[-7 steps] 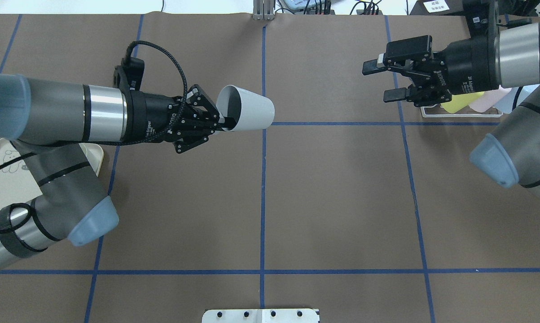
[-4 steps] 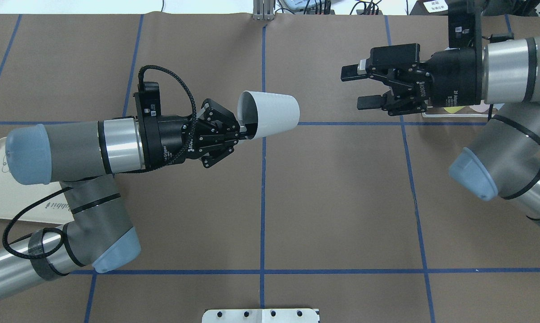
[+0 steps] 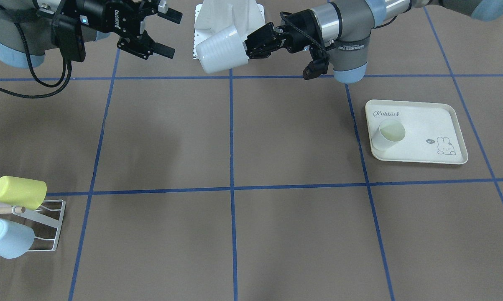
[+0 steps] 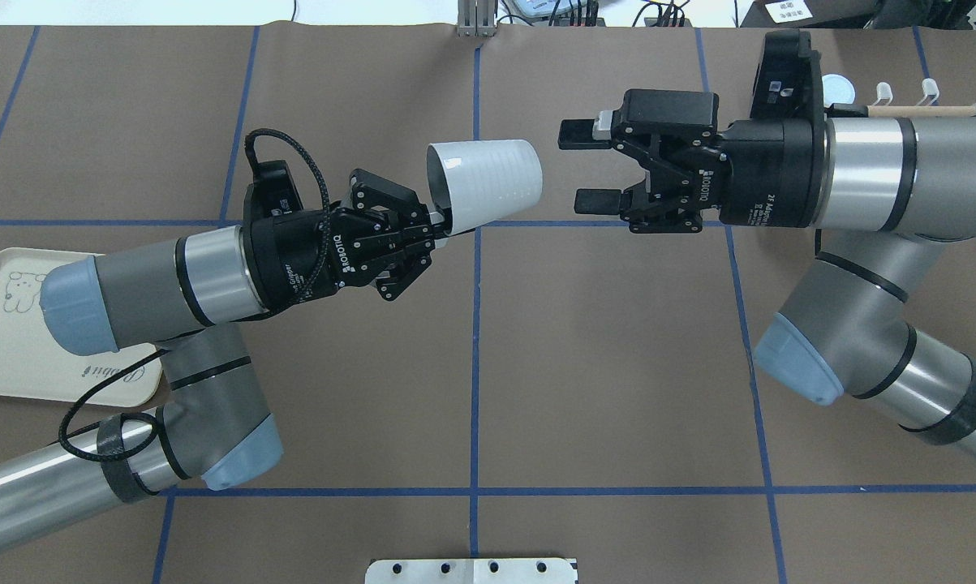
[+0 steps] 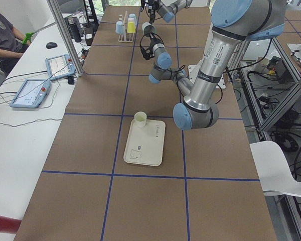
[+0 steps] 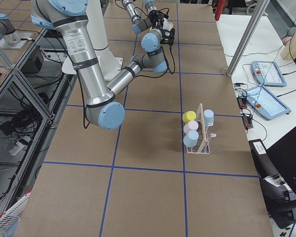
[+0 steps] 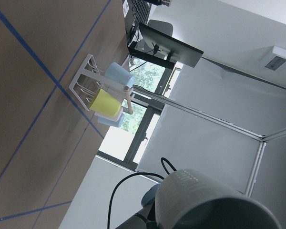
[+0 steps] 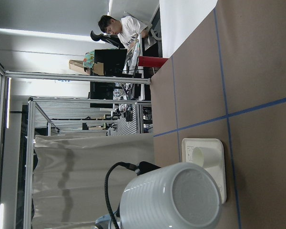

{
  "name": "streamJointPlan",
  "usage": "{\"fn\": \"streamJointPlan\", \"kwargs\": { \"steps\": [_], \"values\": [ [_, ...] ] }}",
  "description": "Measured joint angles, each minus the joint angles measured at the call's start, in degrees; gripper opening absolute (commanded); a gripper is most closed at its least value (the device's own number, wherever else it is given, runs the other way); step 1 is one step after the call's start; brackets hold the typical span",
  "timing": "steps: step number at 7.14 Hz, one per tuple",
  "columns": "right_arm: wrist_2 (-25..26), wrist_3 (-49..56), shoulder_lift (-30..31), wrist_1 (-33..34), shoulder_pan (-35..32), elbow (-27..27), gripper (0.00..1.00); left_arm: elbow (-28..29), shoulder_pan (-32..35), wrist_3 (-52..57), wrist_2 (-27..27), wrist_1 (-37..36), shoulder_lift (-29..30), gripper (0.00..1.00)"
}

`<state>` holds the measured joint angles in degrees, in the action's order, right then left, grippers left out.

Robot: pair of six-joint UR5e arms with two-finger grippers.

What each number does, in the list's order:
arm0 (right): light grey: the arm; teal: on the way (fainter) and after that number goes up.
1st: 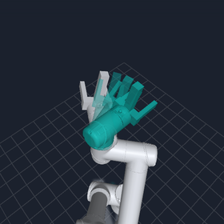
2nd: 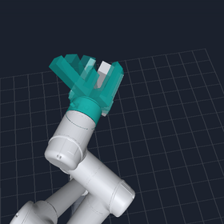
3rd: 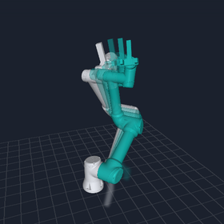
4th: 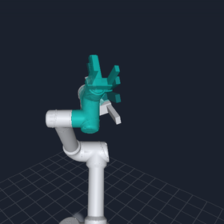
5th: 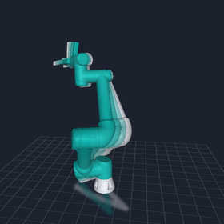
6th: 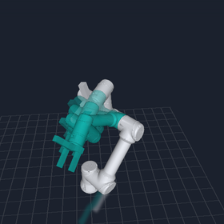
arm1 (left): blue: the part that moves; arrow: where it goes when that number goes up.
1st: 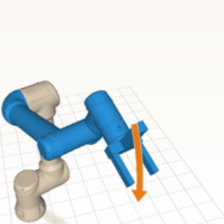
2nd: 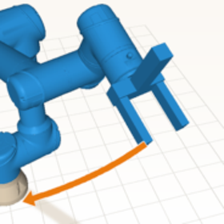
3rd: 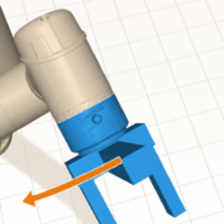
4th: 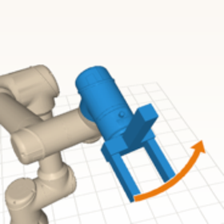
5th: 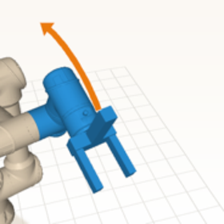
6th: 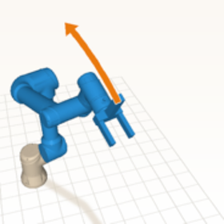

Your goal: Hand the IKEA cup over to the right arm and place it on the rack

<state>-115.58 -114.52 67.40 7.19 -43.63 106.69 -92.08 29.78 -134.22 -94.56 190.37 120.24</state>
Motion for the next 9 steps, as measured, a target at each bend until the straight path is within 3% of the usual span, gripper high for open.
{"fn": "streamJointPlan", "kwargs": {
  "steps": [3,9],
  "values": [
    [3.49,-3.09,-0.68,-3.08,1.52,-0.99,0.98,1.13,-3.48,-1.90,5.80,6.91,1.79,0.00],
    [3.95,-4.74,-1.12,-4.92,2.78,-1.10,0.96,1.46,-5.35,-2.10,6.84,7.73,3.44,0.00]
  ]
}}
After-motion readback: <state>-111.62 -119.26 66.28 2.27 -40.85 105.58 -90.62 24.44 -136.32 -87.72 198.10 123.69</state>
